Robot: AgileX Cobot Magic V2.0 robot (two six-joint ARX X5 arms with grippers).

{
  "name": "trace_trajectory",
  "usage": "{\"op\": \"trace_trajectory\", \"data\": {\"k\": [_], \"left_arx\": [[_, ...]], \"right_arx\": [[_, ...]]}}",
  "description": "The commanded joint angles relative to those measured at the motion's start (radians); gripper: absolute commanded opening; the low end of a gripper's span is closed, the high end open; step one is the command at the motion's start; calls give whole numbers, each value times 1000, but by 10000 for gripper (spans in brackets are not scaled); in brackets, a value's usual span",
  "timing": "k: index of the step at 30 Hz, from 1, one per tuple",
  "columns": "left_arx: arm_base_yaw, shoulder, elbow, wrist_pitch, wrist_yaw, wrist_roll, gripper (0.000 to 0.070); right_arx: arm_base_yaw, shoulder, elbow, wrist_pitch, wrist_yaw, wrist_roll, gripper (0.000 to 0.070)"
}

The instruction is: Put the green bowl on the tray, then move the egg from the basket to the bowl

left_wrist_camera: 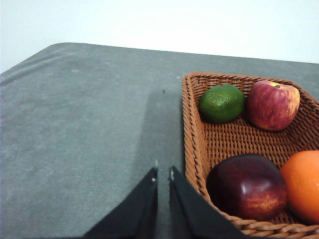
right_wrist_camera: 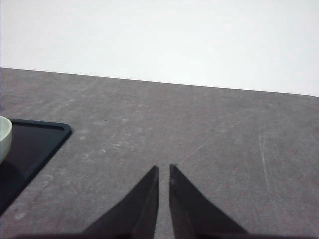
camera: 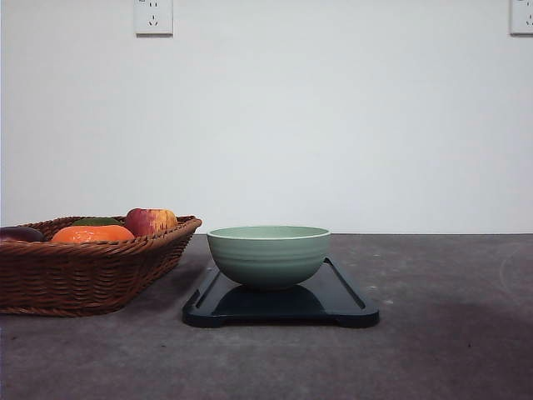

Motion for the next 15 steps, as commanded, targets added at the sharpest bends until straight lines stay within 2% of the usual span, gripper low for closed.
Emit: {"op": "trace_trajectory", "data": {"k": [1, 15], "left_arx": [[2, -2, -19, -5, -2, 0, 29], [2, -2, -19, -5, -2, 0, 29]], "right_arx": [[1, 1, -4, 11, 1, 13, 33], [1, 1, -4, 11, 1, 13, 33]]}}
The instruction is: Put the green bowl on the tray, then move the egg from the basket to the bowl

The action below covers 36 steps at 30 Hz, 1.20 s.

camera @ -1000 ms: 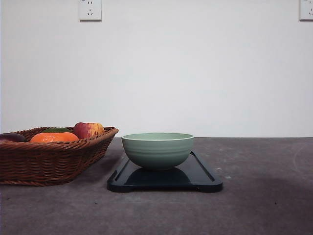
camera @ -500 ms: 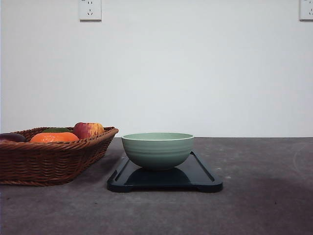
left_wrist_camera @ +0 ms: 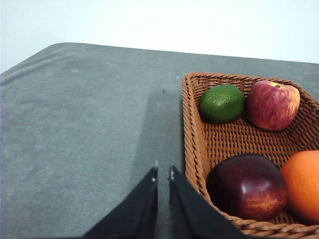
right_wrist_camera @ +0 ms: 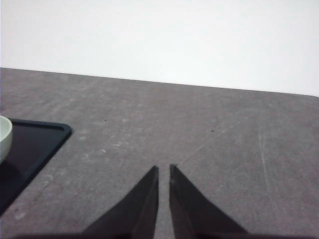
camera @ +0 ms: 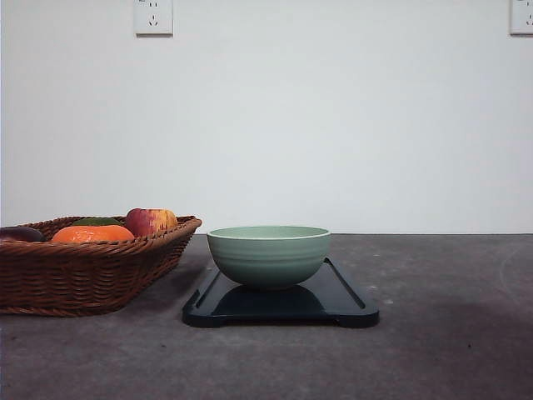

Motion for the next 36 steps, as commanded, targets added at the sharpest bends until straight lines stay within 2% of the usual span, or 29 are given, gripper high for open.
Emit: {"op": "trace_trajectory", "data": {"k": [1, 36], "left_arx": [[2, -2, -19, -5, -2, 0, 29], [2, -2, -19, -5, -2, 0, 29]], "right_arx": [[1, 1, -4, 11, 1, 13, 33], [0, 1, -4, 11, 1, 13, 33]]}}
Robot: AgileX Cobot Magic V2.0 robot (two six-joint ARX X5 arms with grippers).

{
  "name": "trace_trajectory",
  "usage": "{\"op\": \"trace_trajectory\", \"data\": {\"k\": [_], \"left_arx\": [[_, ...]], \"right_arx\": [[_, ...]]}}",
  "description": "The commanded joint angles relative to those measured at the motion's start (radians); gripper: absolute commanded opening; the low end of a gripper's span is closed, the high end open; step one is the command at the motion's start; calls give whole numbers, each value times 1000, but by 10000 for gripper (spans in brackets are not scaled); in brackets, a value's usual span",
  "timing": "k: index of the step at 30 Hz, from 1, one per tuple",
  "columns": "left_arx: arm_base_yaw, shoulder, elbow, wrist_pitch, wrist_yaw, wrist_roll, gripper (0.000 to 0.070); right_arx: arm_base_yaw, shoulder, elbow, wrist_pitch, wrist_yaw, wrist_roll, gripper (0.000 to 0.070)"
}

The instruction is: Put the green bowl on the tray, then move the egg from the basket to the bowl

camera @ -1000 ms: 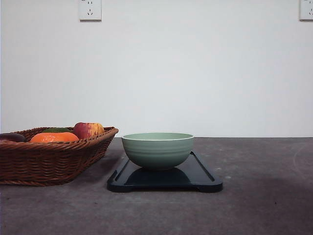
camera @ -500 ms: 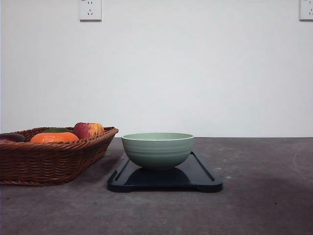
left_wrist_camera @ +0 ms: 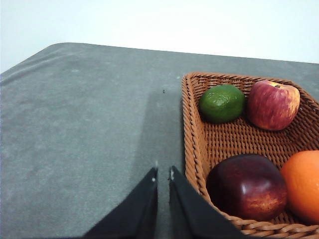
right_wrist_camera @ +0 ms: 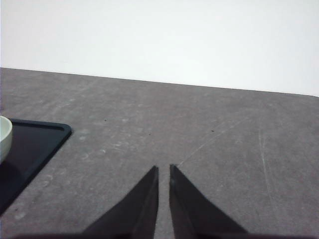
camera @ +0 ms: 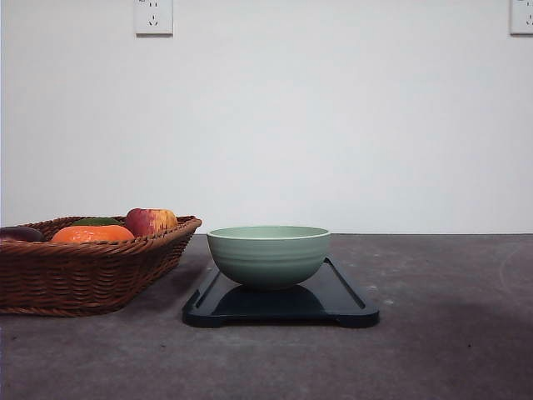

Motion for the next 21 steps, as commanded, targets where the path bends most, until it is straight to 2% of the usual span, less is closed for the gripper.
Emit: {"op": "trace_trajectory", "data": {"k": [1, 21], "left_arx": [[2, -2, -19, -5, -2, 0, 29], [2, -2, -19, -5, -2, 0, 29]], "right_arx": [[1, 1, -4, 11, 1, 13, 33], [1, 1, -4, 11, 1, 13, 33]]}}
